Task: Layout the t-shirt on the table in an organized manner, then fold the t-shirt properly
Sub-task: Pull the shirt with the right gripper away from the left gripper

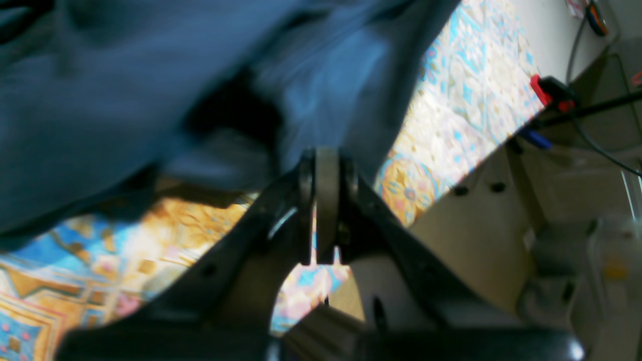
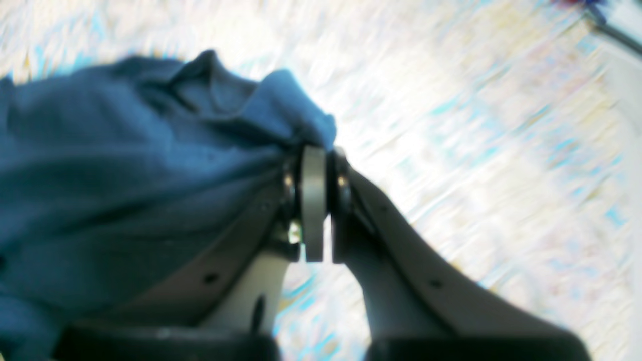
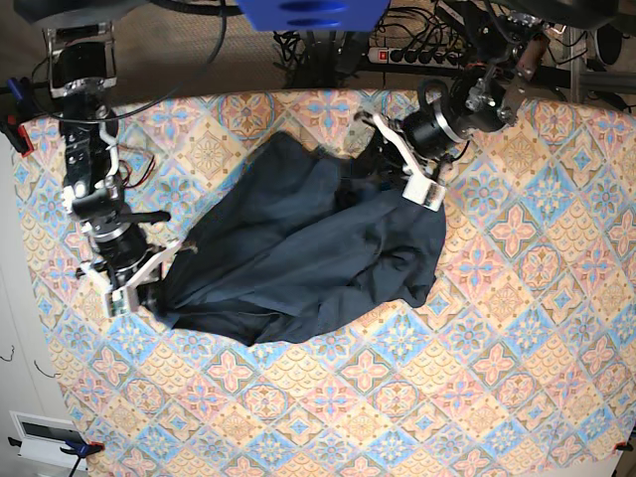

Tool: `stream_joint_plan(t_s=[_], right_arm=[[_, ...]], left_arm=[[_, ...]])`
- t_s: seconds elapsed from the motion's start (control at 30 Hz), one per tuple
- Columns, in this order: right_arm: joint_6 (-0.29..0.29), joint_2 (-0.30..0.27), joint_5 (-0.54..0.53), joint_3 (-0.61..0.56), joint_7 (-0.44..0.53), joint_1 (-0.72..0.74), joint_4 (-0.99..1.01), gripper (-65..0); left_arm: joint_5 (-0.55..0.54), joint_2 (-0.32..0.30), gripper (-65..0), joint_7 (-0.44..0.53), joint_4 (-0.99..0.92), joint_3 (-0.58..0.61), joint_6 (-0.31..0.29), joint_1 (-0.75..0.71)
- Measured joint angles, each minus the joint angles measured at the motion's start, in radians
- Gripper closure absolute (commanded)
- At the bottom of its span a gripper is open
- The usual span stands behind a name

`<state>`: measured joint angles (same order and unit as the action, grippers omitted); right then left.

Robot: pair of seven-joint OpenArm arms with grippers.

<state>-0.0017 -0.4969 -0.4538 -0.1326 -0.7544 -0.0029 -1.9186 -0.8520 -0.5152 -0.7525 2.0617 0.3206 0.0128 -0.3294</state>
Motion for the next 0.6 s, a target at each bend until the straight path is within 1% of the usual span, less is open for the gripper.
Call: stream_joint_plan(t_s=[0.03,0.1,0.13,0.17,0.23,0.27,0.33,0.37,0.47,0.53,0.6], right_arm=[[-0.004,-0.009,-0.009,0.006,0.004,0.023,0.001,-0.5],[-0.008,-0.043,-0.081,0.007,0.002,0.071,0.002,-0.5],[0.001,-0.056,-0.110,0.006,0.002,0.095,0.002,-0.5],[-0.001,-0.064,-0.133,0.007,0.006,0.121,0.002,-0.5],[-0.003,-0.068,-0.160,0.005,0.008,0.172,0.001,-0.5],[-0.002,-0.069,-0.162,0.002,-0.002,0.203,0.003,-0.5],[-0.006,-0.068,-0.185,-0.023,-0.003,0.274,0.007,-0.5],[-0.010,-0.071,-0.191,-0.046,0.000,0.313,0.010,-0.5],[-0.001,-0.071,-0.205,-0.122,0.010,0.429,0.031,-0.5],[-0.001,-0.069,-0.204,-0.165,0.000,0.489,0.032,-0.5],[0.003,-0.068,-0.209,-0.180,0.034,0.531,0.019,-0.5]], left_arm=[[-0.025,-0.002,0.0,0.001,0.000,-0.023,-0.001,0.000],[-0.081,-0.003,0.0,0.003,0.000,-0.076,0.000,-0.005],[-0.096,-0.004,0.0,0.003,0.000,-0.097,-0.001,-0.006],[-0.100,-0.014,0.0,0.009,0.000,-0.113,0.005,-0.006],[-0.120,-0.055,0.0,0.008,0.000,-0.132,0.006,-0.006],[-0.120,-0.060,0.0,0.003,-0.001,-0.146,0.007,-0.007],[-0.121,-0.058,0.0,0.010,-0.001,-0.174,0.006,-0.021],[-0.127,-0.060,0.0,0.008,-0.001,-0.190,-0.006,-0.032],[-0.121,-0.072,0.0,0.000,-0.001,-0.230,0.010,-0.061],[-0.124,-0.075,0.0,0.000,-0.002,-0.248,0.003,-0.069],[-0.124,-0.074,0.0,0.004,-0.002,-0.272,0.000,-0.079]])
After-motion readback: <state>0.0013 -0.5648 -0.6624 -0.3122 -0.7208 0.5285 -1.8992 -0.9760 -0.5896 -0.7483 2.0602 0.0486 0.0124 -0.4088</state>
